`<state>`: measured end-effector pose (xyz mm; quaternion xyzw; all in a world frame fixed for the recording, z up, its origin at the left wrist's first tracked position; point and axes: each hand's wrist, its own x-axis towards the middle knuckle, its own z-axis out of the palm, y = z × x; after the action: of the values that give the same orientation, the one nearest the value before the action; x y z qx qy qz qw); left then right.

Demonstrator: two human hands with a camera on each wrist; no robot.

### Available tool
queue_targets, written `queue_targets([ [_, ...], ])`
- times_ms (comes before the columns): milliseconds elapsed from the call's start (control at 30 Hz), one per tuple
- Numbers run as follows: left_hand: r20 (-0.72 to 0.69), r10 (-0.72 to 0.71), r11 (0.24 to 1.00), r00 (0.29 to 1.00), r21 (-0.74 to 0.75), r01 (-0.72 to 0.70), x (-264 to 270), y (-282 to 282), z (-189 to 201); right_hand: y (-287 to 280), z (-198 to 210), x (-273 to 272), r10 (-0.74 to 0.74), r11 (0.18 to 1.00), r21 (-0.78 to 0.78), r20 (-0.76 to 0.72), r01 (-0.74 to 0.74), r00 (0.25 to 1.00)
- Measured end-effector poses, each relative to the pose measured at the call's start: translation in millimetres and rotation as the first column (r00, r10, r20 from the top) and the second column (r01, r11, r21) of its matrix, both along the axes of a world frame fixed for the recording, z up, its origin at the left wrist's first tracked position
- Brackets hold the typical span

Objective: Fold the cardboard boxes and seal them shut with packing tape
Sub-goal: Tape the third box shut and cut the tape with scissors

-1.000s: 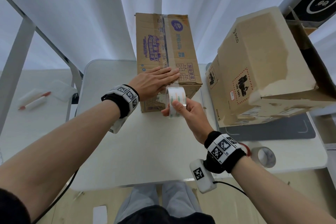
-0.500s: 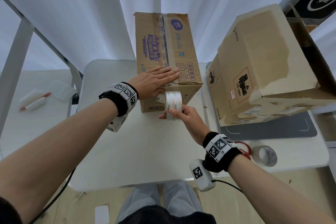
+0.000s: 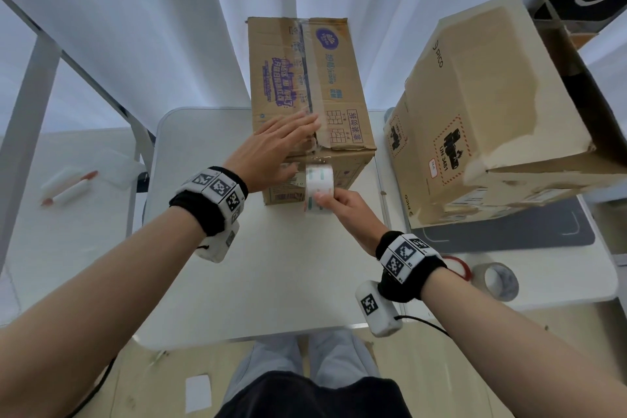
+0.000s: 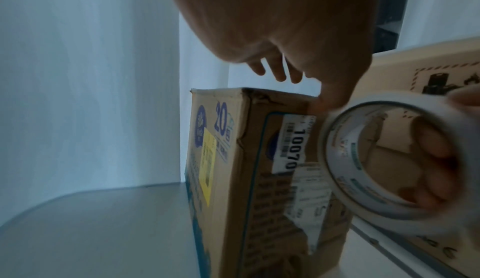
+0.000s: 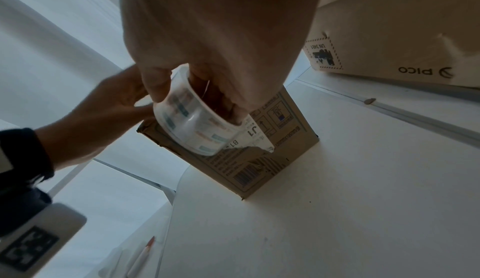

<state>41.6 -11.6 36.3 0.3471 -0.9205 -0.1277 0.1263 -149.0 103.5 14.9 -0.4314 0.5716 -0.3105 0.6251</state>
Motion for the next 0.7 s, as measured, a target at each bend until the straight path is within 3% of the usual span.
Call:
queue_targets([
  [67, -0.234, 0.130, 0.990, 0.964, -0.019, -0.139, 0.6, 20.0, 3.8, -0.7, -2.3, -1.6, 0.002, 1.000, -0.010, -0.010, -0.002, 1.000],
  [133, -0.379, 0.304, 0.953, 0.874, 0.116, -0.281, -3.5, 41.3, 2.8, -0.5, -4.0, -3.6, -0.005, 1.000, -0.019, -0.017, 0.005, 1.000],
  [200, -0.378, 0.505, 0.855, 0.776, 0.343, -0.390, -11.0, 59.6, -4.0, 0.0, -4.7, -3.8, -0.014, 1.000, -0.022, -0.025, 0.013, 1.000],
  [267, -0.280, 0.659, 0.696, 0.698, 0.579, -0.424, -21.4, 72.1, -9.6, 0.3, -4.8, -2.1, -0.026, 0.999, -0.030, -0.025, 0.025, 0.999],
  [367, -0.165, 0.783, 0.400, 0.599, 0.871, -0.284, -39.6, 76.8, -15.9, 0.1, -5.3, -0.7, -0.107, 0.993, -0.051, -0.031, 0.105, 0.994],
  [467, -0.129, 0.855, 0.205, 0.502, 0.974, -0.100, -54.1, 72.8, -19.3, 3.5, -11.3, -4.0, -0.228, 0.970, -0.095, -0.059, 0.222, 0.972],
  [567, -0.120, 0.885, 0.134, 0.449, 0.991, -0.001, -63.9, 71.0, -20.0, 15.5, -26.7, -19.3, -0.353, 0.935, -0.067, -0.103, 0.348, 0.930],
  [700, -0.140, 0.884, 0.107, 0.446, 0.989, 0.098, -72.4, 72.6, -18.8, 40.6, -67.3, -64.8, -0.316, 0.908, 0.135, -0.400, 0.396, 0.860],
])
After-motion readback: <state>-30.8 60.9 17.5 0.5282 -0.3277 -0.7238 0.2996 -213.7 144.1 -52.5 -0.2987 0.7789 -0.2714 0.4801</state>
